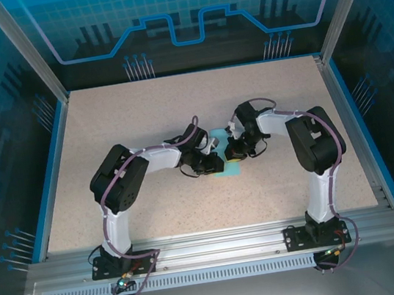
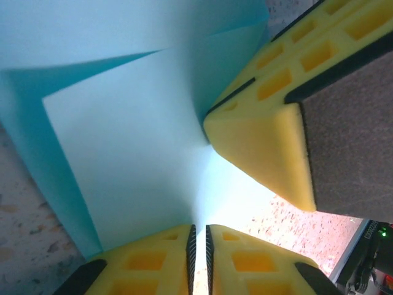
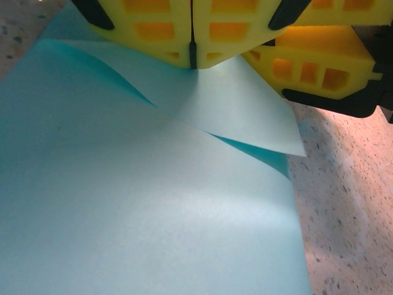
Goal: Fold a paper plane with a square sheet of paper (fold left side to right side)
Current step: Fold the triangle a second time at the center of the table.
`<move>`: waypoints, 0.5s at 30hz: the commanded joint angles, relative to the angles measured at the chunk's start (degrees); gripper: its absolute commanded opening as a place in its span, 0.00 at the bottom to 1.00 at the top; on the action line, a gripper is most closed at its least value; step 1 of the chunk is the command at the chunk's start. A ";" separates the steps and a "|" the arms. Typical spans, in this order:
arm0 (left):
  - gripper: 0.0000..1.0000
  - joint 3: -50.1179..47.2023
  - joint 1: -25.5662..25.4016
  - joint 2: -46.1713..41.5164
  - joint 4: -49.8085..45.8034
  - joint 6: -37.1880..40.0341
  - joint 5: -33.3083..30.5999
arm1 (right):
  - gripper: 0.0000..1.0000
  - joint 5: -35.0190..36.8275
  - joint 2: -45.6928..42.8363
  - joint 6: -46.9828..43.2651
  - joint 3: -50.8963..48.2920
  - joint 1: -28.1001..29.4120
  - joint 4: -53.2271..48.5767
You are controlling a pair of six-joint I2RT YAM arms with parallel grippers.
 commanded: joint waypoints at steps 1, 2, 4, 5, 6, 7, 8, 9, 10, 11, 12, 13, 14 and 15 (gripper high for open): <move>0.16 -5.28 -0.11 2.84 -5.19 0.07 -4.98 | 0.06 3.77 1.44 -2.28 1.63 -0.35 -5.32; 0.16 -6.08 -0.12 2.89 -4.84 -0.06 -5.03 | 0.06 4.27 1.48 -2.63 1.88 -0.70 -5.70; 0.15 -7.85 -0.07 2.82 -3.91 -0.60 -5.13 | 0.06 5.11 1.41 -3.36 2.26 -1.82 -6.54; 0.15 -8.63 -0.03 2.82 -3.41 -0.79 -5.06 | 0.06 5.31 1.42 -3.61 2.35 -2.34 -6.73; 0.14 -9.54 -0.07 2.55 -2.67 -1.18 -5.02 | 0.06 5.51 1.52 -3.90 2.43 -3.03 -6.93; 0.14 -10.24 -0.05 2.34 -2.00 -1.45 -4.99 | 0.06 5.65 1.60 -4.18 2.56 -3.55 -7.07; 0.14 -10.74 -0.10 2.06 -1.62 -1.59 -5.00 | 0.06 5.87 1.75 -4.45 2.81 -4.16 -7.36; 0.14 -10.99 -0.07 1.76 -1.54 -1.69 -5.07 | 0.06 6.29 1.99 -4.69 3.08 -4.78 -7.58; 0.14 -11.10 -0.07 1.60 -1.46 -1.60 -5.15 | 0.06 6.53 2.24 -4.95 3.46 -5.29 -7.90; 0.14 -11.13 -0.03 1.50 -1.55 -1.58 -5.18 | 0.06 6.73 2.51 -5.08 3.85 -5.70 -8.14; 0.13 -11.08 -0.04 1.47 -1.61 -1.53 -5.16 | 0.06 6.74 2.94 -5.34 4.30 -6.07 -8.39; 0.13 -11.05 -0.03 1.42 -1.64 -1.47 -5.13 | 0.06 6.79 3.29 -5.55 4.81 -6.37 -8.70; 0.13 -11.13 -0.03 1.40 -1.64 -1.45 -5.15 | 0.06 6.90 3.58 -5.74 5.11 -6.50 -8.92; 0.13 -11.14 -0.06 1.37 -1.68 -1.48 -5.13 | 0.06 6.64 3.78 -5.78 5.41 -6.71 -9.00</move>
